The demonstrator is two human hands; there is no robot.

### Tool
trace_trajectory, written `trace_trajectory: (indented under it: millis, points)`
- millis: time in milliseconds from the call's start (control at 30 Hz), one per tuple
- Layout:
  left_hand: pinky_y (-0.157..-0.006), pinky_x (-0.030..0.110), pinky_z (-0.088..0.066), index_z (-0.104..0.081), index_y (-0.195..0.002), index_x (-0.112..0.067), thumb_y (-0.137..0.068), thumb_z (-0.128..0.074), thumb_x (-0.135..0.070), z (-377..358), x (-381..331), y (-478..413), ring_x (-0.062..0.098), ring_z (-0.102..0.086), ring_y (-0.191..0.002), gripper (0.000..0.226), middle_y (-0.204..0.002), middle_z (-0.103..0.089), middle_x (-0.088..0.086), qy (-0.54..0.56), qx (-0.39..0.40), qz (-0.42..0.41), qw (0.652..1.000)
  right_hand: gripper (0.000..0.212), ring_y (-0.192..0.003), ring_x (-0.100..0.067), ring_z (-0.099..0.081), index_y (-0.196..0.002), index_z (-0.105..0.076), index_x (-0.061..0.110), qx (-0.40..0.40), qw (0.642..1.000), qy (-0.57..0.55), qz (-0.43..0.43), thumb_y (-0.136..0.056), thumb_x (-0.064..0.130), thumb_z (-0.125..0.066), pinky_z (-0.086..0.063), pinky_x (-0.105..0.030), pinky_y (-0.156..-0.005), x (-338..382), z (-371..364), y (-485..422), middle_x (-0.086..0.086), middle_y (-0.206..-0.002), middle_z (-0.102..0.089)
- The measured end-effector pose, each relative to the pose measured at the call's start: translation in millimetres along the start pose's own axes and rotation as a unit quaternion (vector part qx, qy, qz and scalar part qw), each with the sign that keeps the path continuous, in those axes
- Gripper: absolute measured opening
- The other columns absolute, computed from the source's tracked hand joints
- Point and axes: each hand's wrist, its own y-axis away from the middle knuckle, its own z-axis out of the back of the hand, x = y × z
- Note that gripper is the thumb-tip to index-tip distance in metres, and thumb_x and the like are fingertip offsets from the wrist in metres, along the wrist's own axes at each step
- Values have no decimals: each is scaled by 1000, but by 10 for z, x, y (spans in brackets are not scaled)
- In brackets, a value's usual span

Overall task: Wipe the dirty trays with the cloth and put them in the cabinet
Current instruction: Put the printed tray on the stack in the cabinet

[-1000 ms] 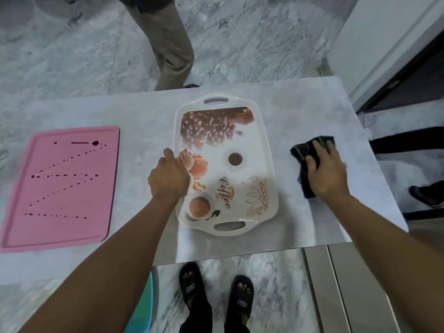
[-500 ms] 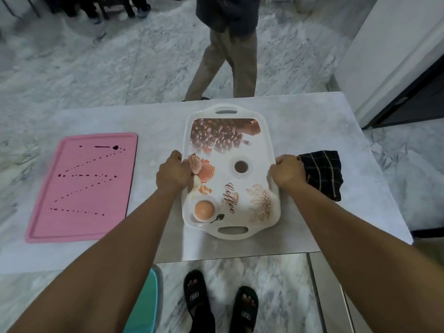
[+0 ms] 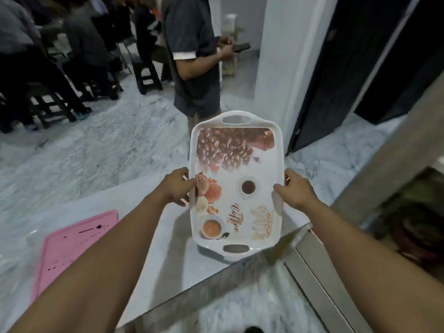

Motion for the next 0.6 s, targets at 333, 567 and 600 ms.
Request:
trace_trajectory:
  millis: [333, 567, 600]
  points:
    - [-61, 40, -62, -55, -123, -21, -95, -57, -18, -1217, -1601, 842, 31, -76, -78, 28, -99, -75, 16, -161, 335, -171, 912, 41, -71, -17, -73, -109, -65, 37, -161, 965, -82, -189, -71, 21, -61, -57, -24, -52, -975, 1291, 2617, 14, -95, -70]
    - [-63, 38, -62, -57, -122, -22, -92, -61, -12, -2697, -2519, 2331, 25, -77, -78, 32, -97, -76, 9, -244, 470, -343, 776, 35, -65, -18, -70, -100, -66, 28, -309, 887, -103, -326, -72, 8, -59, -51, -21, -47, -1538, 1851, 4934, 4, -85, -71]
    - [-64, 37, -62, -60, -117, -24, -91, -62, -14, -2809, -2576, 2510, 23, -77, -77, 28, -93, -77, 6, -246, 478, -357, 764, 34, -64, -16, -70, -95, -66, 31, -322, 880, -106, -334, -71, 8, -59, -50, -21, -47, -1589, 1902, 5141, 4, -85, -72]
